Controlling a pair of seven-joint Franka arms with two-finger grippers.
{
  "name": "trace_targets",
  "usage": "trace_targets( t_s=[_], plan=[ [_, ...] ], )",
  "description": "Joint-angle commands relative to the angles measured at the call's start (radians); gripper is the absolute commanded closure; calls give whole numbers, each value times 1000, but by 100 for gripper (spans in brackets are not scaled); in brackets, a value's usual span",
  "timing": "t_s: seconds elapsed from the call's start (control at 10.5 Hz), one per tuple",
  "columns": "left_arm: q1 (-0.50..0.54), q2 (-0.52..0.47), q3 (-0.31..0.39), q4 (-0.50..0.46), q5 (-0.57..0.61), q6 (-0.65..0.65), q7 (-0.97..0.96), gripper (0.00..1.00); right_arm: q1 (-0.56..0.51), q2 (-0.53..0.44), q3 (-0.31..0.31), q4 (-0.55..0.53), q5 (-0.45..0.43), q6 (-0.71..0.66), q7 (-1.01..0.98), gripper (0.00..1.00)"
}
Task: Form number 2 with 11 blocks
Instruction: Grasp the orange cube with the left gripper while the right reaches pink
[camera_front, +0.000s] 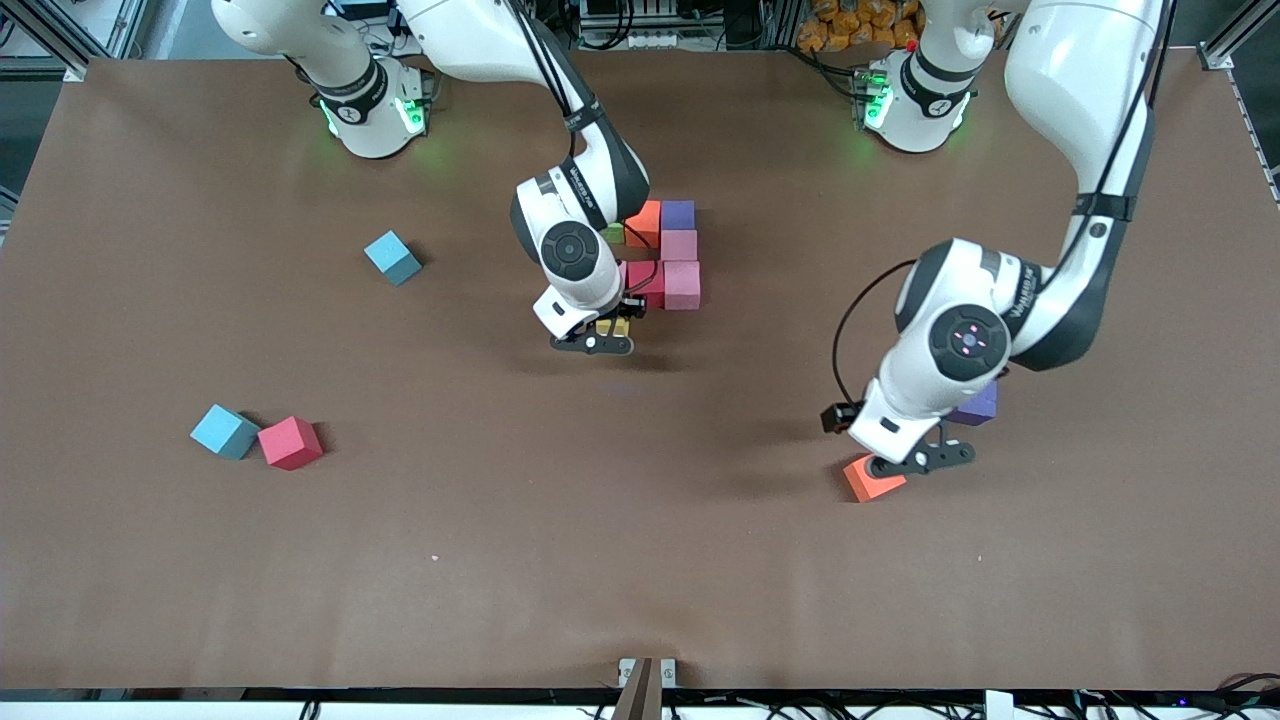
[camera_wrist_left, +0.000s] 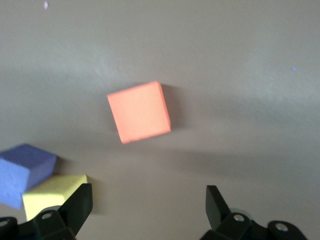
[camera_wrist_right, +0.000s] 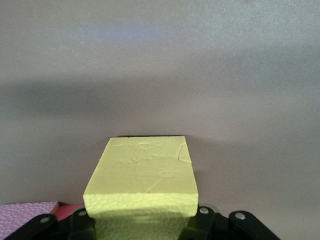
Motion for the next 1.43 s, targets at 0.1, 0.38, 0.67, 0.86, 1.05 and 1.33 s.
trace_targets(
  t_s=[0.1,0.38,0.67,0.86,1.05,1.33],
  plan=[
    [-20,106,40,119,0,26,37,0,18,2,-13,-12,-18,-3,11,51],
    [-25,152,53,167,-4,62,36,0,24,2,-13,-14,-18,-3,13,0],
    [-25,183,71,167,-4,116,37,0,22,-15,-20,-11,-18,-8,14,0],
    [-25,201,73,167,-6,134,30,0,18,-67,-49,-11,-18,-31,16,0],
    [-25,210,80,161,-45,135,30,0,18,-120,-137,-12,-18,-118,13,0],
    [-25,212,97,156,-55,130,25,0,21,-131,-275,-32,-34,-198,-21,0]
  ],
)
